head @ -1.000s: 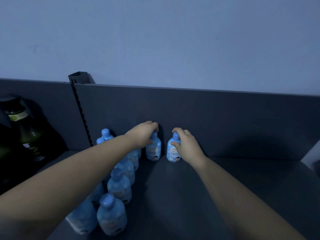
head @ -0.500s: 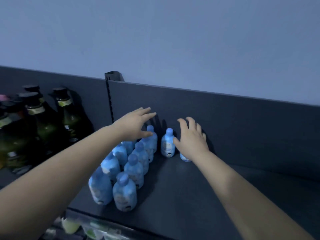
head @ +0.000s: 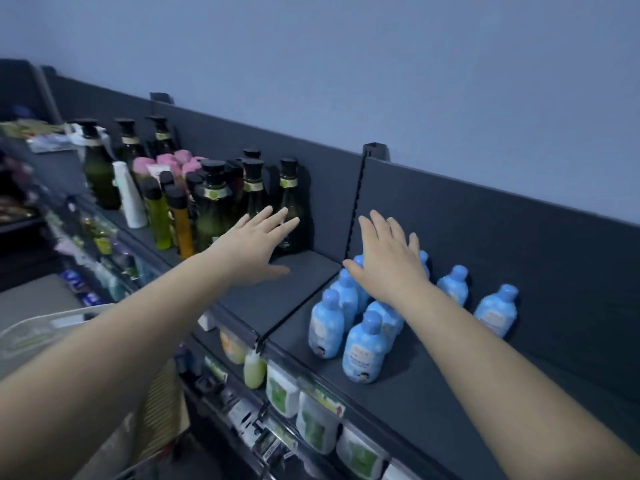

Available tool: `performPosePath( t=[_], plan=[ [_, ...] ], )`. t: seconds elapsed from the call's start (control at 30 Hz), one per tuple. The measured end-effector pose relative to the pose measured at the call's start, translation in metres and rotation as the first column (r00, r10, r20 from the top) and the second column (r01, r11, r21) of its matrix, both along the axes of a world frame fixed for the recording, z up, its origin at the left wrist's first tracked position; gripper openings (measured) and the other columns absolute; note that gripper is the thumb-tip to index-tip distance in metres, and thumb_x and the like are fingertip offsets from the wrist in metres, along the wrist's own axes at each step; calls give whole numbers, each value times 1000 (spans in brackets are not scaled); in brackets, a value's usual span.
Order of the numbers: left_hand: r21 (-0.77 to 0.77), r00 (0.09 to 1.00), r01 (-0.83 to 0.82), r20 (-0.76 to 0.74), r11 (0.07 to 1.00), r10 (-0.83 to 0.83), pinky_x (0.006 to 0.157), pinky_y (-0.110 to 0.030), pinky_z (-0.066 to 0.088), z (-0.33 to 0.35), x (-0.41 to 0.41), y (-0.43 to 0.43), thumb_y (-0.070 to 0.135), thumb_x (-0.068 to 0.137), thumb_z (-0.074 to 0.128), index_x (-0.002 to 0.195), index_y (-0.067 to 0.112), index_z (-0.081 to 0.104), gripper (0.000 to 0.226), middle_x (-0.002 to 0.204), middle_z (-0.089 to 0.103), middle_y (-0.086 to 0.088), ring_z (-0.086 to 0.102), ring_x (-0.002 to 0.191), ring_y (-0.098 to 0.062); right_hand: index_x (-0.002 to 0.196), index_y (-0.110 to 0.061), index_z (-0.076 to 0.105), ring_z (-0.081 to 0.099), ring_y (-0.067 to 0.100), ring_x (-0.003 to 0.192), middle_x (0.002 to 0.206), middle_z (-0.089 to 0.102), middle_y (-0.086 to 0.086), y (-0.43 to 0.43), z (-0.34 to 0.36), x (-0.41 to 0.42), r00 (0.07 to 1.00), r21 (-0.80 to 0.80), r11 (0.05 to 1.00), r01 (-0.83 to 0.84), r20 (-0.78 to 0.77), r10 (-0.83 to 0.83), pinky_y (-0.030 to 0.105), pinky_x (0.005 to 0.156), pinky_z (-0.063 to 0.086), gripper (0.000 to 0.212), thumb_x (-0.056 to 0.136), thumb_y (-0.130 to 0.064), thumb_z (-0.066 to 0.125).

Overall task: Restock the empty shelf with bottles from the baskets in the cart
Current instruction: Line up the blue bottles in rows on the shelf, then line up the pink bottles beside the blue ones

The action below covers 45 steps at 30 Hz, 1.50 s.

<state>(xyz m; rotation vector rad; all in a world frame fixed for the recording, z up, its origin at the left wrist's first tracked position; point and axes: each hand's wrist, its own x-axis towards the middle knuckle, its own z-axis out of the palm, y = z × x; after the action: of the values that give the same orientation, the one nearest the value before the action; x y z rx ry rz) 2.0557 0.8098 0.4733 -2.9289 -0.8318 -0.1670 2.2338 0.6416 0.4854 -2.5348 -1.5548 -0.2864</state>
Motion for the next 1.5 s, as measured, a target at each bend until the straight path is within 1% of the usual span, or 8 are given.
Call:
performPosePath(
  t=[0.1, 0.37, 0.57, 0.77, 1.0, 1.17, 1.37, 1.5],
  plan=[
    [-27, 998, -69, 5, 997, 69, 123, -44, 3, -3, -46, 12, 60, 91, 51, 155, 33, -9, 91, 164, -12, 6, -12, 150, -18, 157, -18, 4, -1, 29, 152, 166, -3, 0, 27, -2, -38, 998, -36, 997, -66, 3, 66, 58, 120, 8, 81, 97, -53, 45],
    [-97, 955, -297, -15, 950, 297, 123, -45, 2, -36, -227, 58, 56, 91, 53, 155, 30, -9, 92, 163, -13, 6, -11, 151, -19, 157, -19, 4, -2, 27, 152, 166, 0, 1, 120, -28, -197, 947, -102, 942, -321, -21, 321, 56, 121, 6, 80, 98, -53, 44],
    [-107, 919, -393, -23, 913, 393, 123, -46, 5, -69, -336, 88, 56, 90, 54, 156, 29, -8, 94, 164, -10, 4, -7, 151, -20, 157, -20, 5, 2, 27, 152, 166, 3, 1, 167, -56, -294, 914, -119, 907, -405, -48, 402, 55, 121, 8, 79, 97, -55, 44],
    [-137, 876, -480, -31, 866, 481, 123, -44, 3, -89, -408, 95, 54, 91, 55, 156, 27, -6, 94, 164, -9, 3, -5, 151, -21, 157, -20, 6, 2, 28, 152, 166, 3, 2, 203, -83, -361, 881, -184, 862, -472, -70, 468, 54, 121, 8, 81, 97, -57, 45],
    [-247, 834, -546, -71, 800, 547, 123, -45, 2, -129, -446, 97, 45, 93, 53, 156, 25, -7, 89, 164, -10, 1, -8, 151, -19, 157, -23, 5, 8, 30, 150, 164, 9, 5, 236, -121, -396, 815, -232, 782, -579, -126, 566, 52, 121, 6, 80, 96, -52, 49],
    [-312, 810, -584, -150, 750, 568, 123, -44, 1, -166, -446, 112, 42, 95, 49, 156, 24, -9, 86, 163, -14, 1, -11, 150, -18, 155, -20, 12, 9, 29, 150, 163, 12, 5, 266, -155, -401, 779, -255, 736, -627, -202, 593, 51, 121, 4, 76, 95, -44, 53],
    [-404, 771, -624, -181, 669, 610, 123, -43, 3, -206, -431, 146, 36, 94, 53, 156, 24, -6, 87, 164, -10, 0, -8, 151, -19, 157, -19, 9, 8, 30, 151, 164, 9, 6, 309, -205, -391, 752, -329, 677, -659, -275, 599, 51, 122, 5, 79, 94, -39, 53],
    [-454, 740, -654, -218, 605, 636, 123, -39, 5, -234, -418, 165, 28, 94, 54, 157, 21, -3, 86, 165, -5, -3, -2, 151, -21, 154, -18, 18, 19, 30, 146, 159, 21, 7, 333, -244, -387, 726, -347, 637, -688, -343, 597, 46, 121, 17, 76, 92, -37, 58]
  ],
)
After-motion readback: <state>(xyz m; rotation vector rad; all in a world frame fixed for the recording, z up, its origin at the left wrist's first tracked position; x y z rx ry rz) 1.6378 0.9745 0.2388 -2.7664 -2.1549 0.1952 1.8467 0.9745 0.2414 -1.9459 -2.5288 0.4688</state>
